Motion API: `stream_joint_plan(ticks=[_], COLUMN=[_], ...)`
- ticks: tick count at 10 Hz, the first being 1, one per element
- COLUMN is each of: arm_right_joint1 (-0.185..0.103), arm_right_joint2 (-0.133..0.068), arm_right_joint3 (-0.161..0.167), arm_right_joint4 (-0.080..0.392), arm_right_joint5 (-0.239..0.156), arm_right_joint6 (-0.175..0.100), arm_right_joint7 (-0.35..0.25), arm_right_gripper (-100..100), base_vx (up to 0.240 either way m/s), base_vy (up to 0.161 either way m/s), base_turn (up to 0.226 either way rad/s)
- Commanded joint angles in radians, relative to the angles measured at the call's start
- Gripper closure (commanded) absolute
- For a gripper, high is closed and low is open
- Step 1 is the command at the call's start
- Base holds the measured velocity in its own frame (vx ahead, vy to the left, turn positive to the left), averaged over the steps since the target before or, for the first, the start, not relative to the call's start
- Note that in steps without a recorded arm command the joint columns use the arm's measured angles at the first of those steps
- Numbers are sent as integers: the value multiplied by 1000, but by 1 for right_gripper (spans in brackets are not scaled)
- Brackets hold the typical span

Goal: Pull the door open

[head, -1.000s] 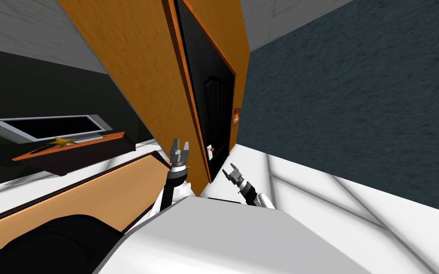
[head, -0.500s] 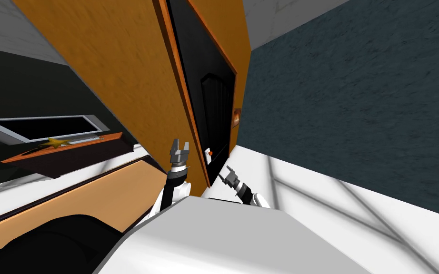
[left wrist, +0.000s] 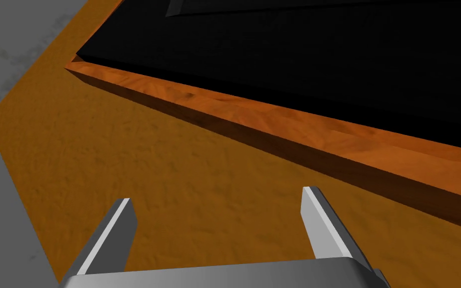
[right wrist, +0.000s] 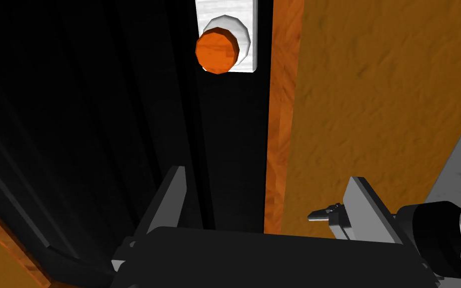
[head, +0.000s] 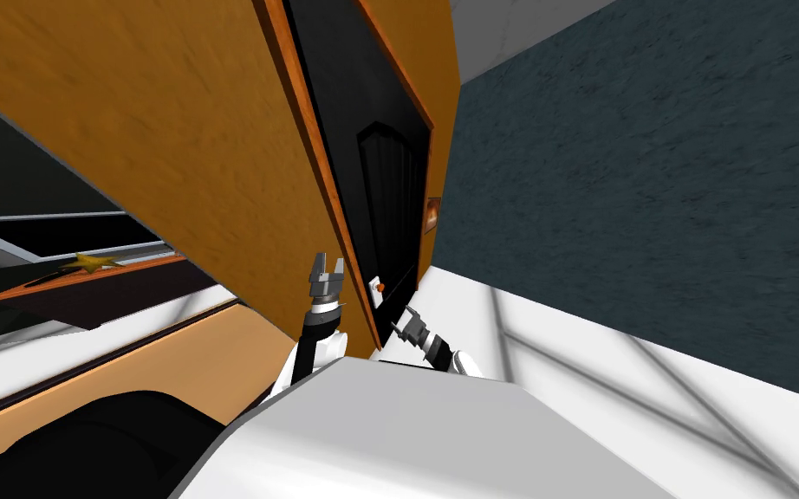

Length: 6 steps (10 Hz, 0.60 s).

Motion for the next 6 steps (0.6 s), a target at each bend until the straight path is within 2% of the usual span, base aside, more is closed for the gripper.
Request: stream_joint_plan(ticks=[1, 6], arm_right_joint1=[-4, -13], arm_right_joint2=[13, 54], arm_right_joint3=[8, 34], arm_right_joint4=[21, 64], arm_right_joint5=[32, 120], arm_right_joint6=[-15, -46], arm_right_joint7=[16, 43], arm_right_gripper=[-100, -100], base_vx=[193, 173], base_vy=[-9, -1], base_turn=[11, 16])
